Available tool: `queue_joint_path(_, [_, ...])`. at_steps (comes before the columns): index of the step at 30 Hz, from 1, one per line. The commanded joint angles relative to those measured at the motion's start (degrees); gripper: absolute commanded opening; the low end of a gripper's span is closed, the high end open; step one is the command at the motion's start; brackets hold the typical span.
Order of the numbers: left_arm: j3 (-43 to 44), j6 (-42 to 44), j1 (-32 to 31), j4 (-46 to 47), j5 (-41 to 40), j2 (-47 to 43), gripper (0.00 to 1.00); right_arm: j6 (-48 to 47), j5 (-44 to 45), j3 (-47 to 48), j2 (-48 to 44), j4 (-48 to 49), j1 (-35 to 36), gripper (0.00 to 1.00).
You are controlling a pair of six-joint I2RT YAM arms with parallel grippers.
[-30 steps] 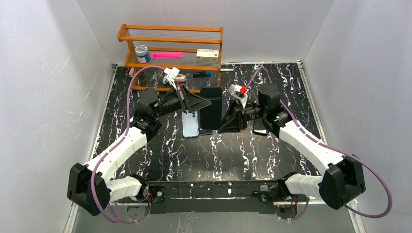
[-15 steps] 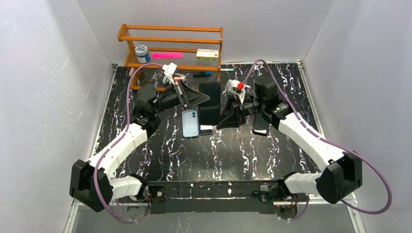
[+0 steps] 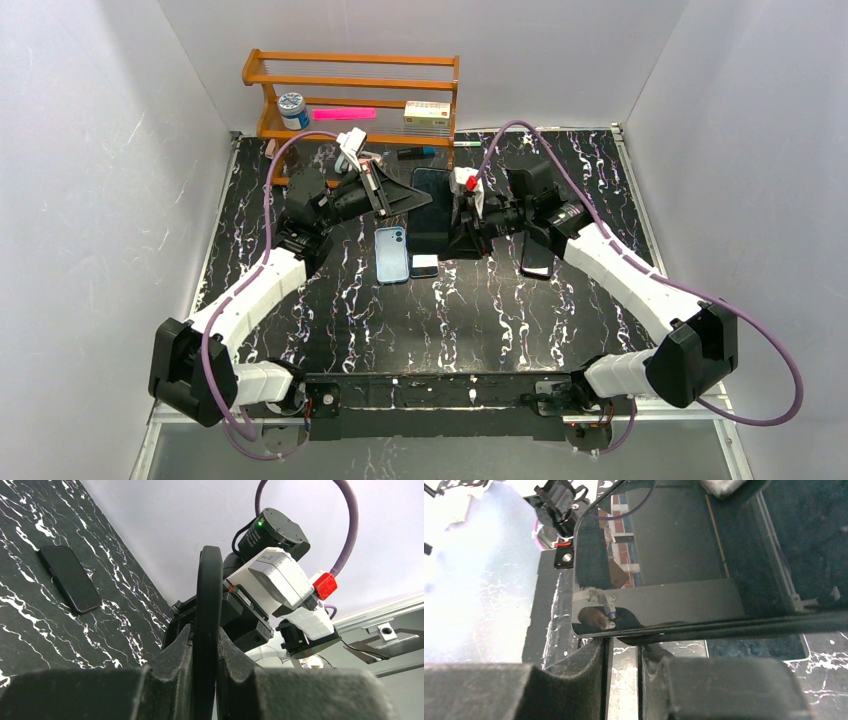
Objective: Take the phone out of the phone case
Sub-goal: Remove the phone case from the phone.
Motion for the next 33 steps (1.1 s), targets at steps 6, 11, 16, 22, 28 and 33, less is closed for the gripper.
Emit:
queue_joint_path(6, [0.0, -3.6, -2.8, 0.7, 3.9, -5.4, 0.0, 13.5, 21.8, -6.3, -5.0, 28.9, -0.2, 0.09])
queue_joint_path(11, [-4.2, -2.1, -2.7, 1.0, -8.7, -8.7, 0.0, 27.1, 23.7, -14.4, -10.7, 36.4, -0.2, 0.26])
queue_joint_path(16, [-7.8, -2.0, -2.7, 1.4, -24.1, -10.6, 0.0, 41.8, 23.6, -23.6, -14.2, 43.5, -0.2, 0.44])
queue_joint_path(22, [-8.9, -2.0, -2.8, 2.8, -34.3, -11.1, 0.0, 59.3, 30.3, -34.2, -18.9, 56.4, 2.5, 0.71])
queue_joint_path(28, [-11.2, -4.7, -3.9, 4.9, -41.2, -12.6, 0.0, 65.4, 40.9, -37.5, -18.5, 66.7, 9.2, 0.77])
queue_joint_path(33, [-13.2, -7.6, -6.0, 5.2, -49.3, -15.6, 0.0, 67.3, 41.1, -36.0, -14.1, 74.2, 9.8, 0.75])
